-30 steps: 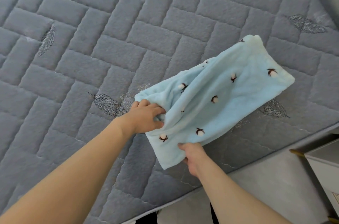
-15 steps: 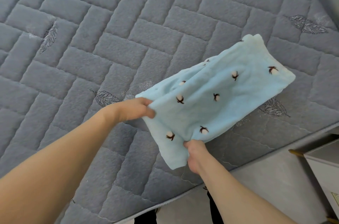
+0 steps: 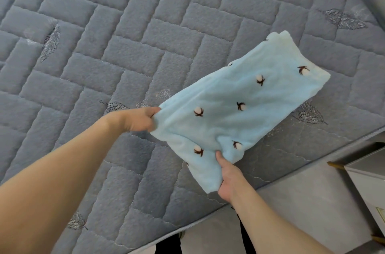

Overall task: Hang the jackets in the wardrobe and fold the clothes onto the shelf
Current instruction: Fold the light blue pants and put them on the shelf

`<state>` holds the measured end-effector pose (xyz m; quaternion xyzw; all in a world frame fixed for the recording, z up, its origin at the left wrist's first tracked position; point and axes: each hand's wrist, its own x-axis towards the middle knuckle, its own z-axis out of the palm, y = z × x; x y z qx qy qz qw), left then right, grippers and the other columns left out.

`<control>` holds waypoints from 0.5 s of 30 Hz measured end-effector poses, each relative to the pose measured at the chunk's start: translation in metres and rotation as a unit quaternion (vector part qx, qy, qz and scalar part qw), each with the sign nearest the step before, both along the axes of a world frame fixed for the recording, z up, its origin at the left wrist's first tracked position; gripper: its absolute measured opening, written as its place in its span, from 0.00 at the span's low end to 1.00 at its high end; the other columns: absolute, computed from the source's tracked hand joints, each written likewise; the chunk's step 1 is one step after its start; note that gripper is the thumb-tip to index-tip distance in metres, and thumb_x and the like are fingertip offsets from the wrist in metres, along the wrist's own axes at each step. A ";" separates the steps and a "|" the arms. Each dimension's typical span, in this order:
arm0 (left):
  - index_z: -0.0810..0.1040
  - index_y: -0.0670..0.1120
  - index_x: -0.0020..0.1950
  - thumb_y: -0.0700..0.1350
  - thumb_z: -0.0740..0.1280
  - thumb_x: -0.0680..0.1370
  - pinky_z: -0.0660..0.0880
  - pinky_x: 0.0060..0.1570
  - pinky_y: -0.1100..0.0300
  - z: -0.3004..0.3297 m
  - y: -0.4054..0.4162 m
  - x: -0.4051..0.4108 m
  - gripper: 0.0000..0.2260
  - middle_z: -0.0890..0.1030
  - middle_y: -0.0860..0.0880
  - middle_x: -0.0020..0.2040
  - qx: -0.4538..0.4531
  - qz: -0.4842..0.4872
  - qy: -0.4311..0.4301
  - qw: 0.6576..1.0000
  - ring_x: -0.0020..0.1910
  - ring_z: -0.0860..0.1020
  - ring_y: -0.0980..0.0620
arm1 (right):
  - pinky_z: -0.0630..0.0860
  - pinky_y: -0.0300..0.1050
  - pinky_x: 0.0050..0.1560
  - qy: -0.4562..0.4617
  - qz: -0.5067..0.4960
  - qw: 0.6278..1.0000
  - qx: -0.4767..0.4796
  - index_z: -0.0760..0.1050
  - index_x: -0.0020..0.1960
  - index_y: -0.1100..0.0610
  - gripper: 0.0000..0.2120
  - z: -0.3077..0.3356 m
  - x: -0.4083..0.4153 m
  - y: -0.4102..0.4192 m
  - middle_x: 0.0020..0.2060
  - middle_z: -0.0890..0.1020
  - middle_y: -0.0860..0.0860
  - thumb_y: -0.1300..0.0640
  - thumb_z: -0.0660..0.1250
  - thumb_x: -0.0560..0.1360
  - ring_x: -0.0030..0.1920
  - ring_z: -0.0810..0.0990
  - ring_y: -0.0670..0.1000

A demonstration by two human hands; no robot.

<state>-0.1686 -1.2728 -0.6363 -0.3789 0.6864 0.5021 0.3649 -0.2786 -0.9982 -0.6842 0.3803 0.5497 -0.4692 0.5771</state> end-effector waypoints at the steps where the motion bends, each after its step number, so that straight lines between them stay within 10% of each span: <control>1: 0.73 0.56 0.60 0.41 0.60 0.63 0.73 0.59 0.46 -0.003 0.002 0.005 0.26 0.79 0.47 0.56 -0.001 -0.020 0.011 1.000 0.57 0.76 0.42 | 0.82 0.57 0.50 0.005 0.000 1.000 0.002 0.80 0.57 0.58 0.21 0.000 0.001 -0.001 0.48 0.86 0.57 0.43 0.73 0.73 0.47 0.86 0.59; 7: 0.73 0.64 0.56 0.43 0.64 0.76 0.53 0.64 0.57 -0.024 0.035 0.023 0.16 0.68 0.55 0.59 -0.151 -0.255 0.037 0.955 0.60 0.58 0.48 | 0.81 0.46 0.33 0.055 -0.044 0.995 0.072 0.80 0.50 0.55 0.23 0.001 -0.002 -0.008 0.41 0.86 0.52 0.37 0.74 0.68 0.40 0.86 0.55; 11: 0.72 0.57 0.50 0.44 0.64 0.75 0.54 0.57 0.56 -0.022 0.051 0.014 0.08 0.73 0.62 0.52 -0.223 -0.491 0.208 0.816 0.57 0.62 0.52 | 0.79 0.44 0.32 0.062 -0.038 0.994 0.084 0.80 0.49 0.55 0.21 0.002 -0.006 -0.008 0.39 0.85 0.51 0.38 0.74 0.69 0.40 0.84 0.54; 15: 0.68 0.57 0.63 0.50 0.61 0.80 0.59 0.58 0.54 -0.022 0.037 0.017 0.12 0.75 0.55 0.57 -0.281 -0.563 0.146 0.763 0.59 0.66 0.50 | 0.78 0.46 0.36 0.086 -0.014 0.990 0.112 0.78 0.48 0.55 0.21 0.002 -0.005 -0.014 0.43 0.84 0.52 0.38 0.74 0.69 0.43 0.83 0.55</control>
